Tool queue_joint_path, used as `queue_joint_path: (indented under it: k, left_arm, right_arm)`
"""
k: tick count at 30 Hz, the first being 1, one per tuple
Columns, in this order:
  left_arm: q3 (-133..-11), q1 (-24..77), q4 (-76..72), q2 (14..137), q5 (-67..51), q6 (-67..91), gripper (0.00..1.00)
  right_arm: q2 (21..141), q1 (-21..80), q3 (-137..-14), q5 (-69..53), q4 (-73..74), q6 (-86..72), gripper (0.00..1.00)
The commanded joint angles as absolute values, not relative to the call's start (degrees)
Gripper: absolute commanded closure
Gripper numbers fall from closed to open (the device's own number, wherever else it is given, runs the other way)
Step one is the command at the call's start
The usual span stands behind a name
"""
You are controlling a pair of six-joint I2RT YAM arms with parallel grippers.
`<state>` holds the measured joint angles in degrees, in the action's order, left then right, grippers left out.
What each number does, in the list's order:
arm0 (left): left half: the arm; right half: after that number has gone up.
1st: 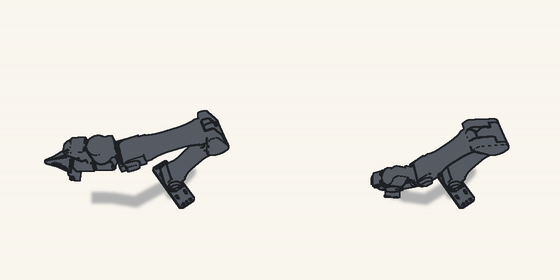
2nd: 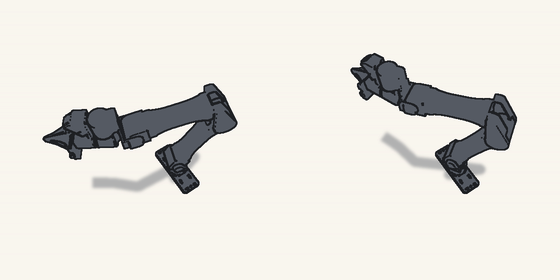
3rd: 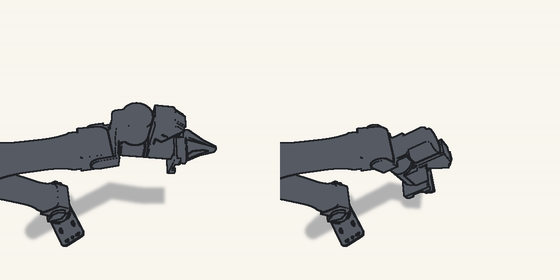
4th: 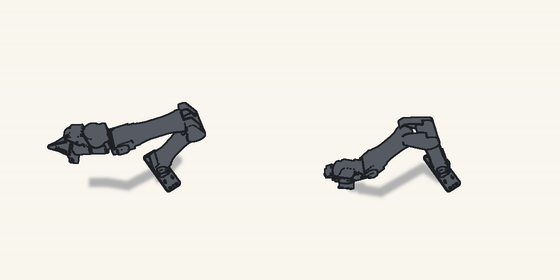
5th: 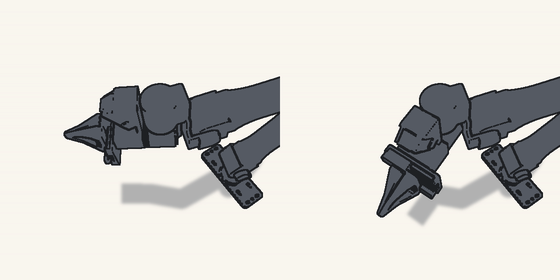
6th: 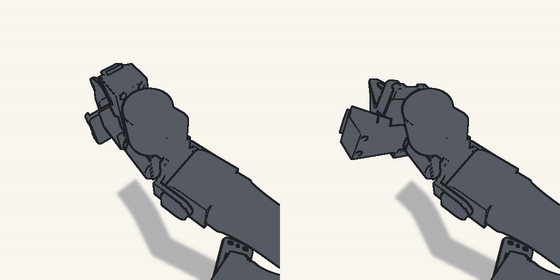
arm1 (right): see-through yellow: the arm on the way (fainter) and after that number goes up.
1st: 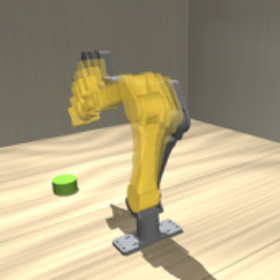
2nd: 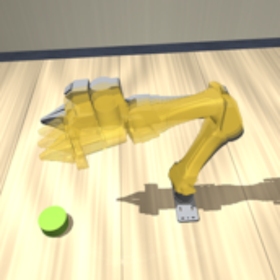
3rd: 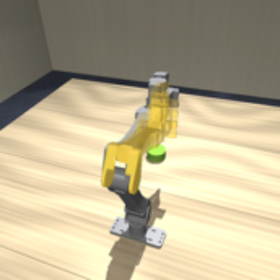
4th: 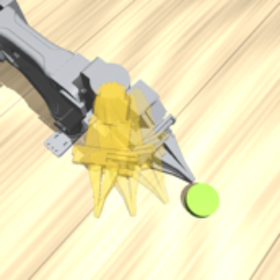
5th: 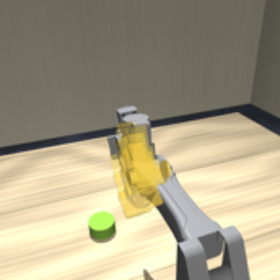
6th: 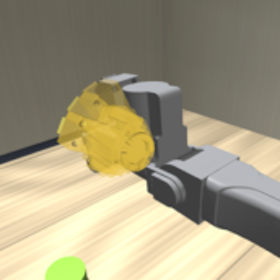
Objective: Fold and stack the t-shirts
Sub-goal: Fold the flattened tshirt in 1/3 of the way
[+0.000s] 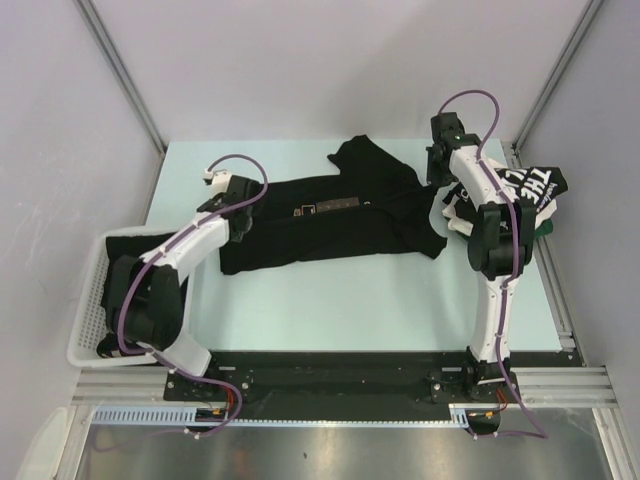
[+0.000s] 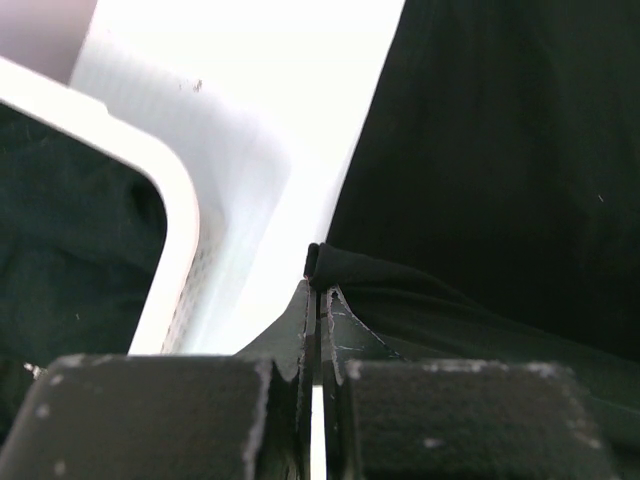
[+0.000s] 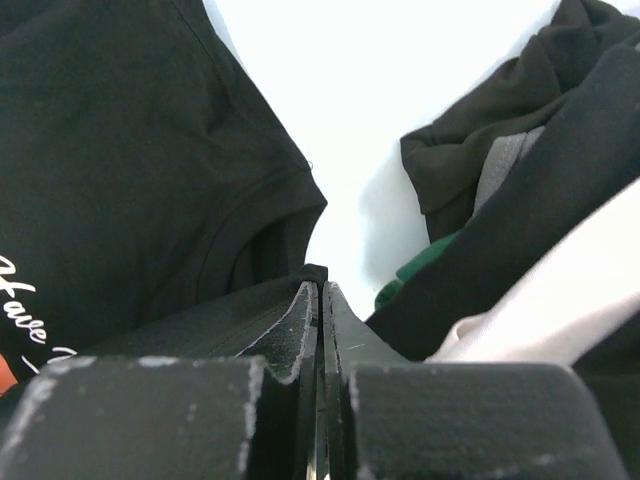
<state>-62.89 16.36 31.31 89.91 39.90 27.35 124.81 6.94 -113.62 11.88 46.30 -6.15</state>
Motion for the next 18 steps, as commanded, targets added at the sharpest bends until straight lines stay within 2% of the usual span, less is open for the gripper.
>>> queue_joint_path:
  k: [1,12,18]
  left_arm:
    - [-66.79,14.85,30.76,92.81,44.65,23.82,1.00]
    - [-67.50,13.97,23.21,96.94,43.86,17.32,1.00]
    - [-68.29,13.71,21.89,99.05,43.59,16.00,0.93]
  right_arm:
    - [125.59,6.07,-116.81,13.19,45.97,-5.01,1.00]
    - [125.07,6.15,-114.87,13.45,45.35,-4.75,1.00]
    - [125.42,6.15,-114.61,13.88,45.35,-4.66,1.00]
